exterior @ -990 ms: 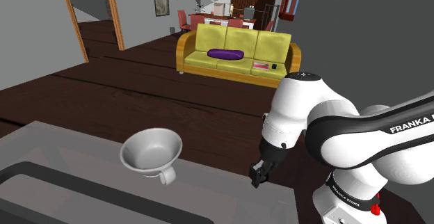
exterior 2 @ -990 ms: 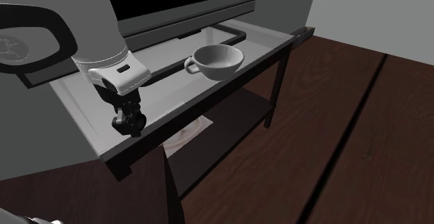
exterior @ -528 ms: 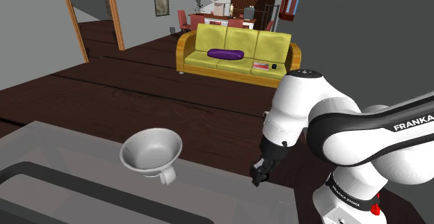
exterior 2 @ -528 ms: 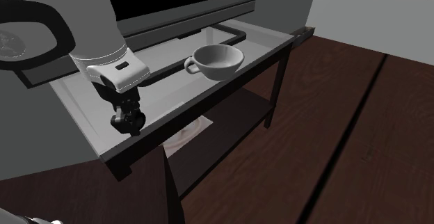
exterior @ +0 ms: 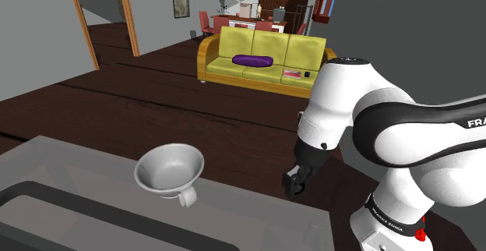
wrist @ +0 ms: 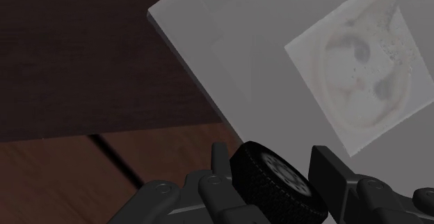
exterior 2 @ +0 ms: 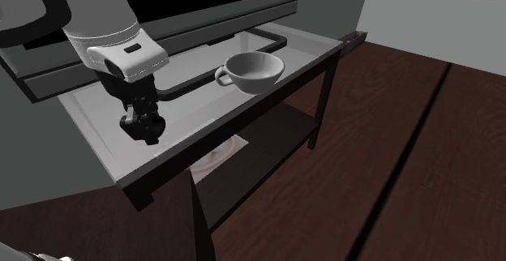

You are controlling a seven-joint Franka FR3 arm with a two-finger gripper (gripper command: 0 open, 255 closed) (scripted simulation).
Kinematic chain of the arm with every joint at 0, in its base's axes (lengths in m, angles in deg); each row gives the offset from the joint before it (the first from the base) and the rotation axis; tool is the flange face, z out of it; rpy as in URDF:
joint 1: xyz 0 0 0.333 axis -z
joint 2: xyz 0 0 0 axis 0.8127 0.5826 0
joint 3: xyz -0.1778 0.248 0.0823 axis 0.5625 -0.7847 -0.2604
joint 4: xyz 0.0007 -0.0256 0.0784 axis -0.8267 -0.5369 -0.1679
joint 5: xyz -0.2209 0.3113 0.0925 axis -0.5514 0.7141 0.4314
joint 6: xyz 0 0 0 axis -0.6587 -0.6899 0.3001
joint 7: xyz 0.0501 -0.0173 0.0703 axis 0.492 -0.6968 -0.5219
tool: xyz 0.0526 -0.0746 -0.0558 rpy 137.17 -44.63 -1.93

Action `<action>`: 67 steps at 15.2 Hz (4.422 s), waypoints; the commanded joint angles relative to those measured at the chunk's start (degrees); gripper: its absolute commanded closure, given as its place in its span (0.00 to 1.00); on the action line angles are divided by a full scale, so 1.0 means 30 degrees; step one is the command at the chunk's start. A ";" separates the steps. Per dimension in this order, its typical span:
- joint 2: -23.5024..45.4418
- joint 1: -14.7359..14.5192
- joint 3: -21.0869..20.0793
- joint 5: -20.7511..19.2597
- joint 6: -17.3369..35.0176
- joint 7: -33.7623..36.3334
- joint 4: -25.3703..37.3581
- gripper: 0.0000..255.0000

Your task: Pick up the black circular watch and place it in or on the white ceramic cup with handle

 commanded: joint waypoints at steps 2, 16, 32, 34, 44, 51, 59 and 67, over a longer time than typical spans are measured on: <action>-0.0695 0.0088 0.0386 -0.0444 -0.1151 0.0155 0.0472 1.00; -0.2337 0.0704 0.2014 -0.2223 -0.5452 0.0585 0.3224 1.00; 0.9382 0.4947 -0.1746 -0.4848 -0.1661 0.2704 1.1829 1.00; 1.1179 0.5531 -0.2420 -0.5868 -0.1398 0.3491 1.3305 1.00; 2.1038 0.5146 -0.3767 -1.3306 -0.2485 0.8550 2.2235 1.00; 2.2167 0.4686 -0.3404 -1.4161 -0.1345 0.9020 2.1965 1.00; 2.2912 0.4462 -0.3103 -1.4807 0.0103 0.9390 2.1092 1.00; 2.2914 0.4461 -0.3103 -1.4807 0.0099 0.9391 2.1096 0.00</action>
